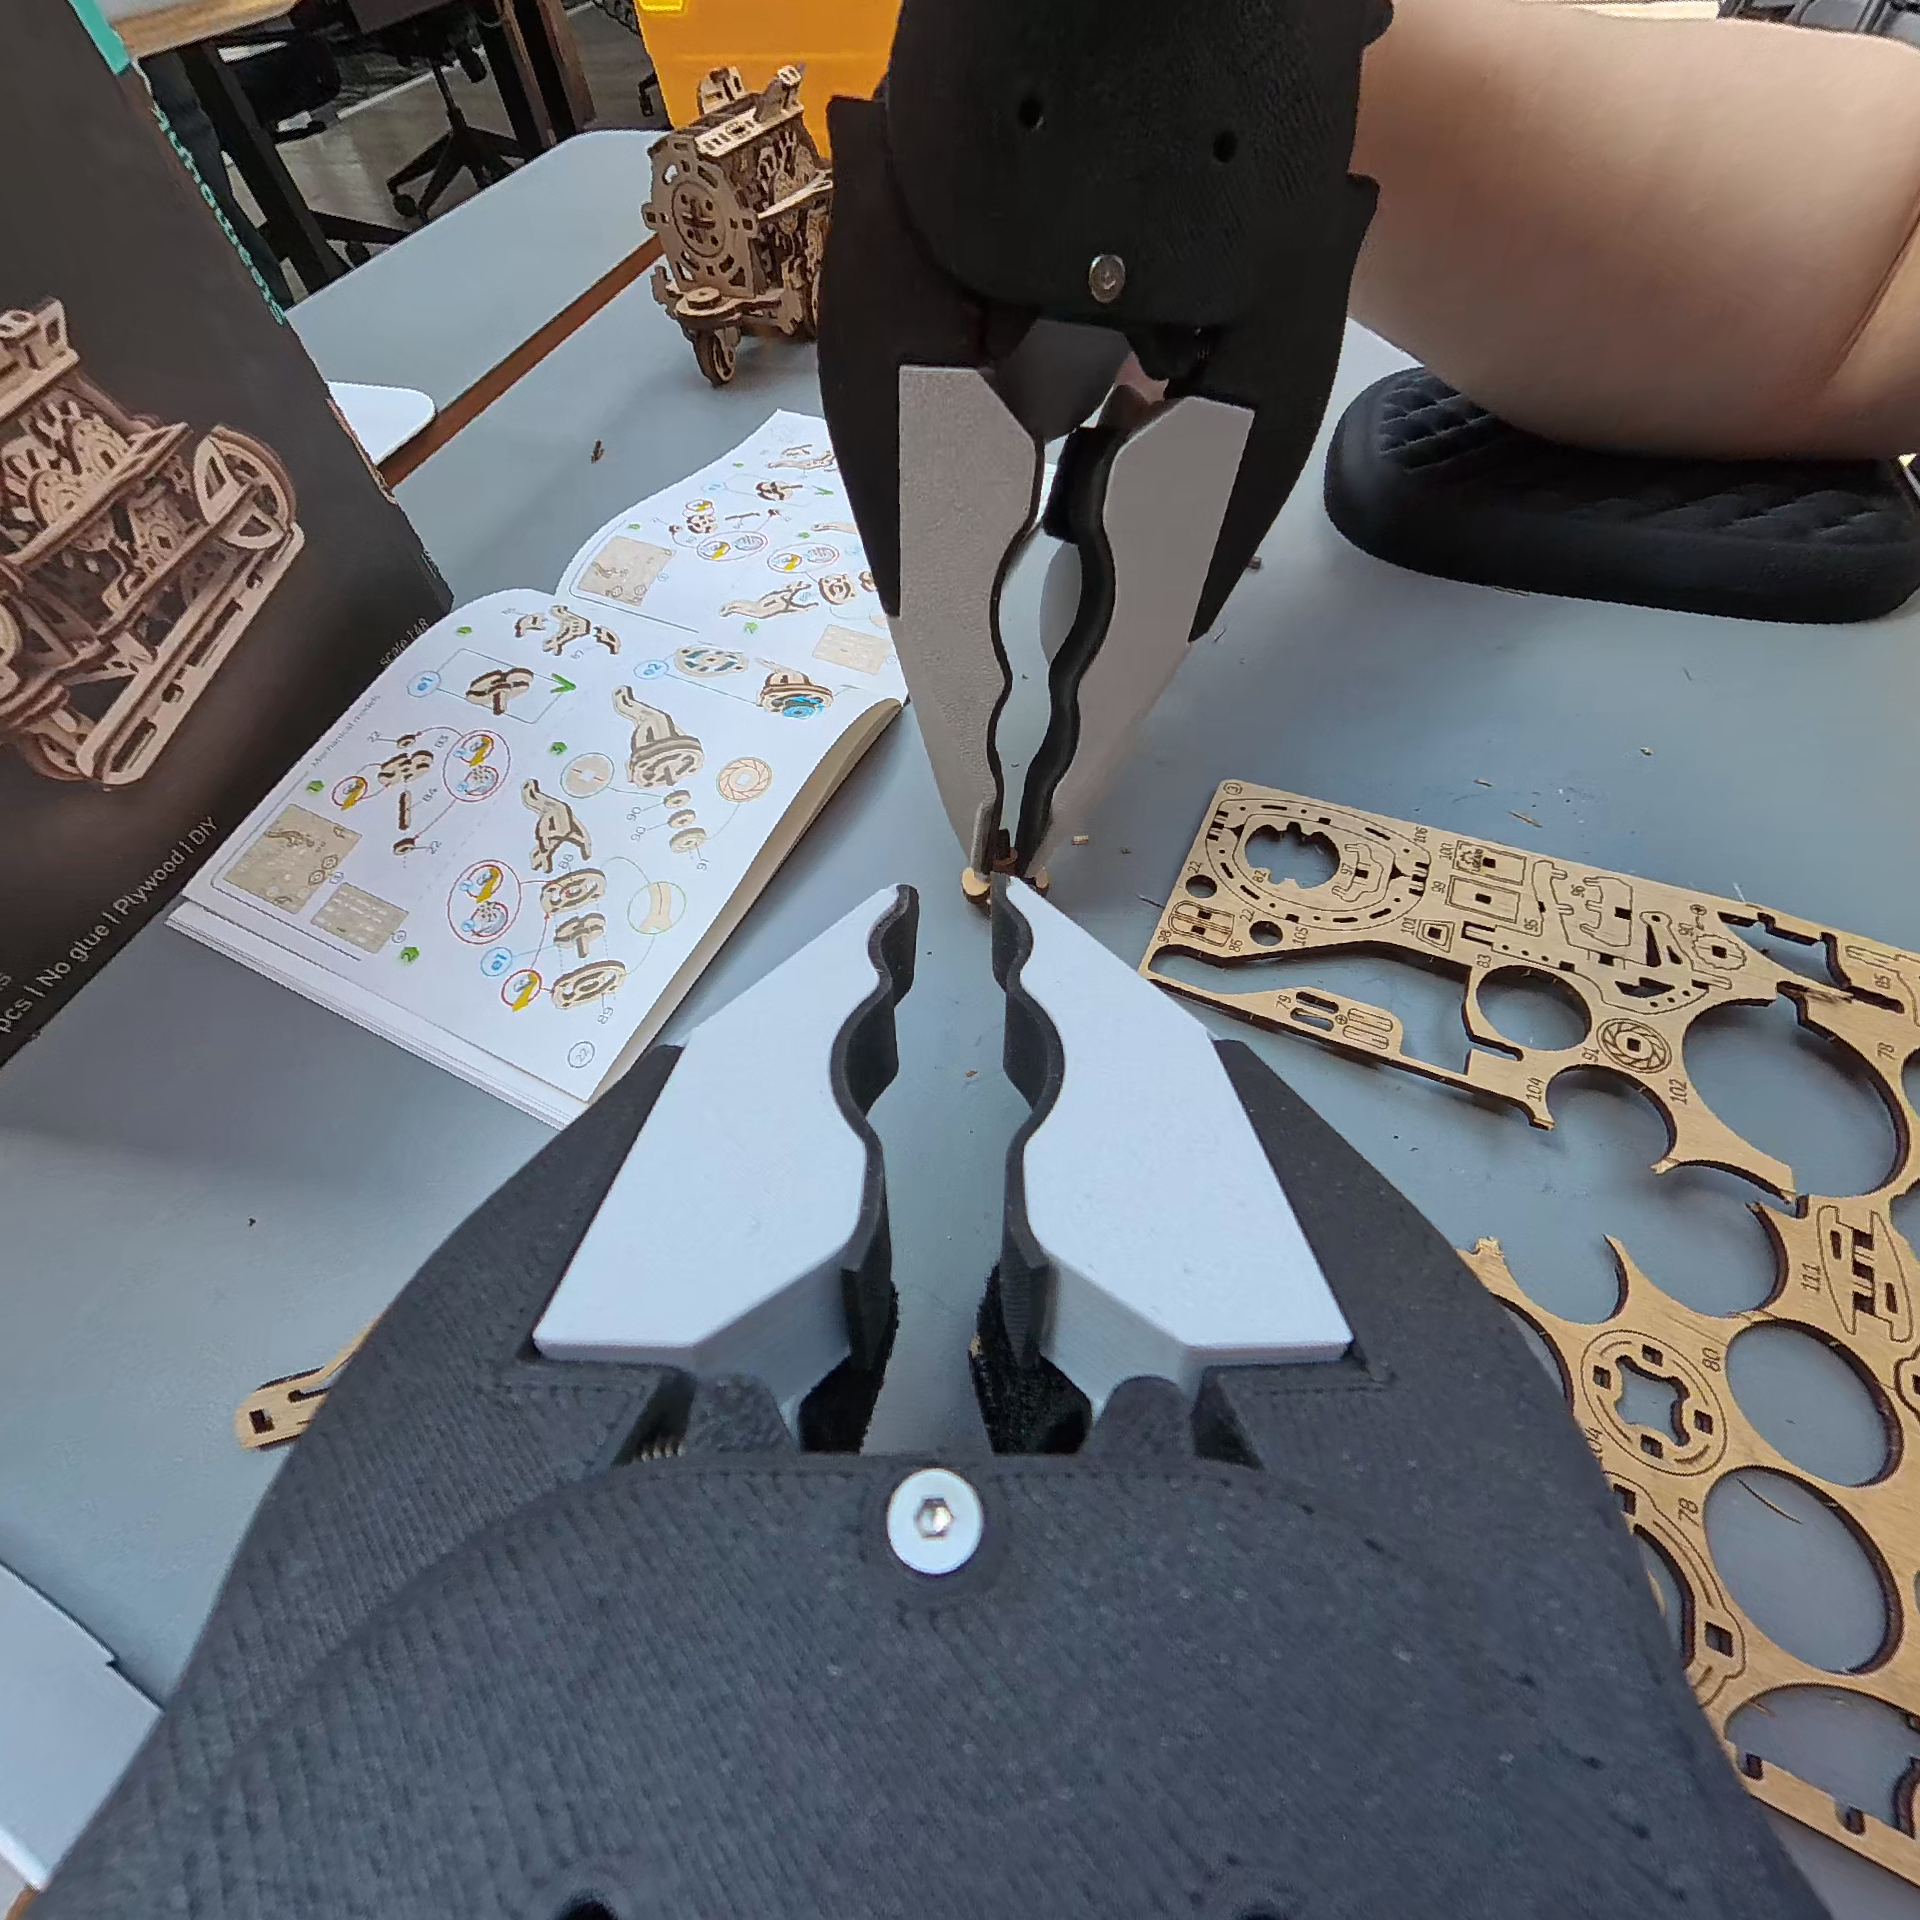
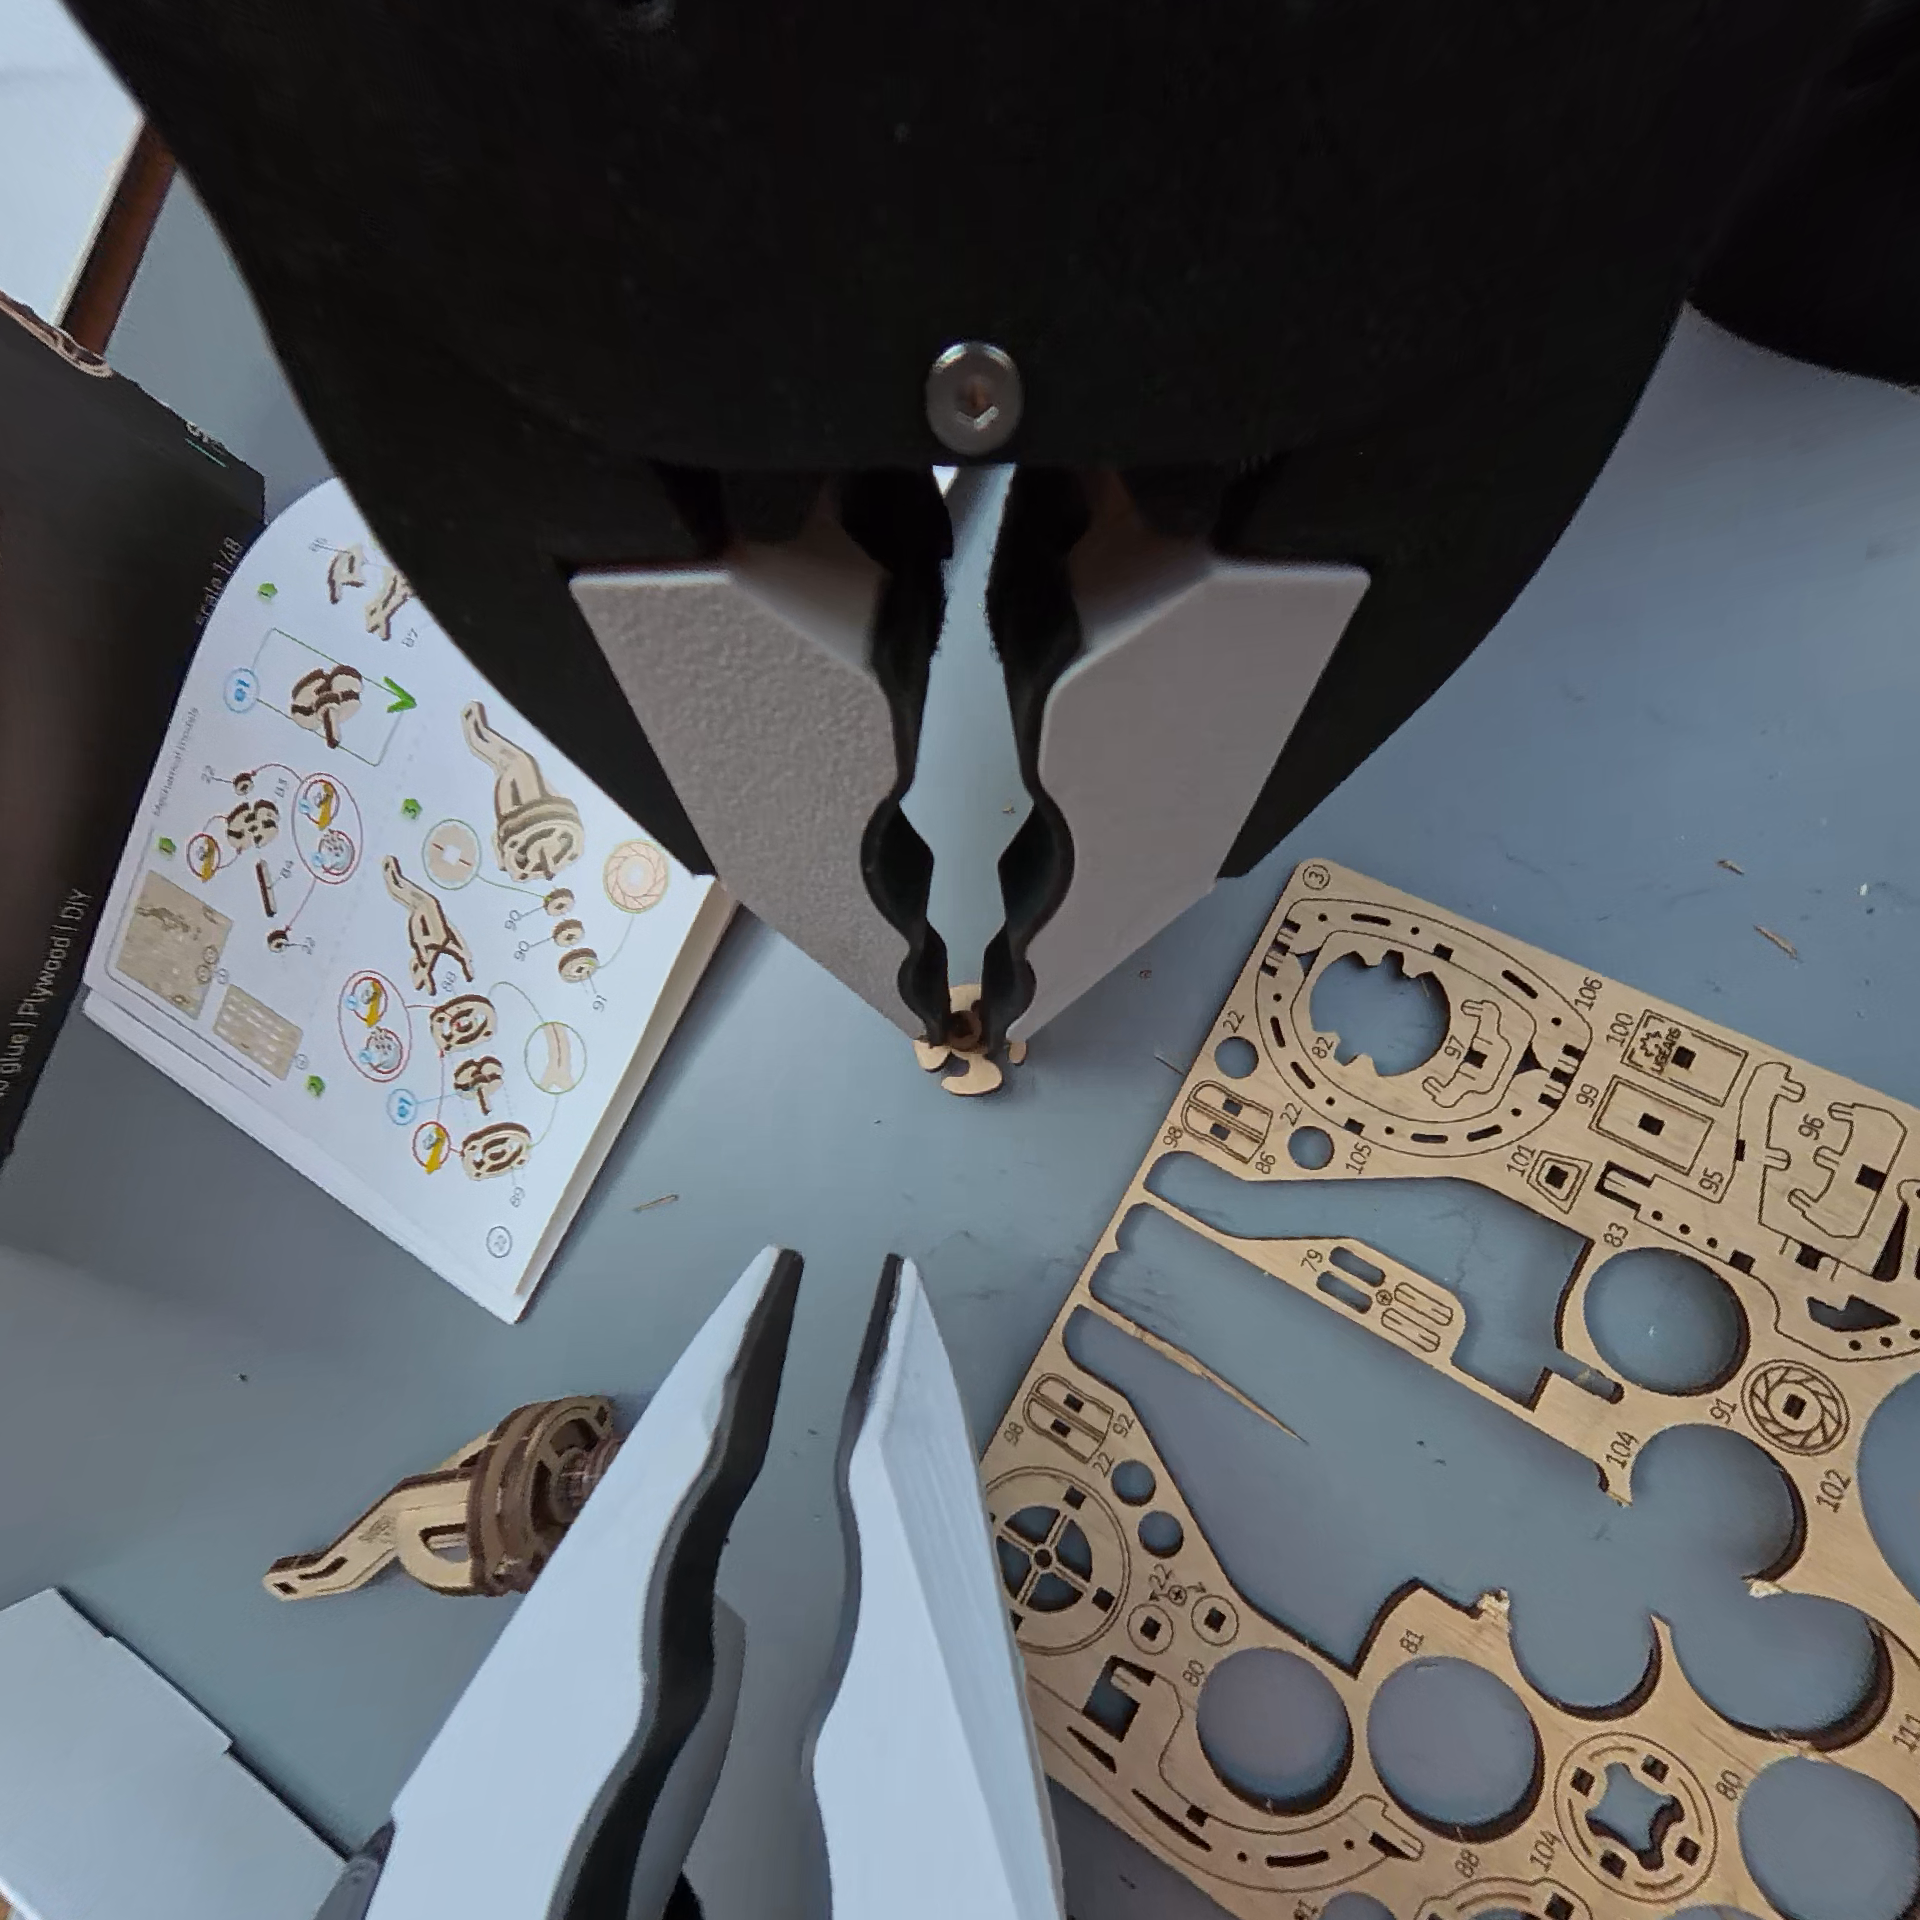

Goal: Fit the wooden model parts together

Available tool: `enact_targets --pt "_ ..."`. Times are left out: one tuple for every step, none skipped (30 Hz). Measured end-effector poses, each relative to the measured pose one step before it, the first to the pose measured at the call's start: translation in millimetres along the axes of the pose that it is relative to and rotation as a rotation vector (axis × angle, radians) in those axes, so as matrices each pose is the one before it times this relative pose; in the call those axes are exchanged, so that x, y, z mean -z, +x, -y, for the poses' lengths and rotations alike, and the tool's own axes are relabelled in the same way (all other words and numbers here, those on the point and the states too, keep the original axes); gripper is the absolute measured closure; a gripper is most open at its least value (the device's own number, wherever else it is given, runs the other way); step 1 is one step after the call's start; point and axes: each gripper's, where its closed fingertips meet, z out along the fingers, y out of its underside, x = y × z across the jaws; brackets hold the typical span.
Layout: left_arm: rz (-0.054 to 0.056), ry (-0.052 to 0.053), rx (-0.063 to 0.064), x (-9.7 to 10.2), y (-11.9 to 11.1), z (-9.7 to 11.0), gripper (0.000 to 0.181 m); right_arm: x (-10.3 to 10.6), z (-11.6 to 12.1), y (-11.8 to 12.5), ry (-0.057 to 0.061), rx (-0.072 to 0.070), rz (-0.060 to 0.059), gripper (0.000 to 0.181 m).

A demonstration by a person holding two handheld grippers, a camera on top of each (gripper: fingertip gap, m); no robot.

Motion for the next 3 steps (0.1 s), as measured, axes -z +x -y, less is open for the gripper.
enact_targets --pt "-0.0007 -0.0021 -0.0006 -0.17 0.15 -0.26 0.169 -0.26 1.36 -0.26 0.0185 -0.0078 0.0072 0.175" --pt "-0.0017 -0.0036 -0.0003 -0.36 0.26 -0.45 0.169 0.13 -0.32 0.05 0.0127 -0.0145 0.0122 0.175" --pt "-0.0003 -0.0019 -0.001 -0.18 0.07 -0.24 0.169 0.08 -0.52 0.21 0.014 -0.0187 0.0149 0.175"
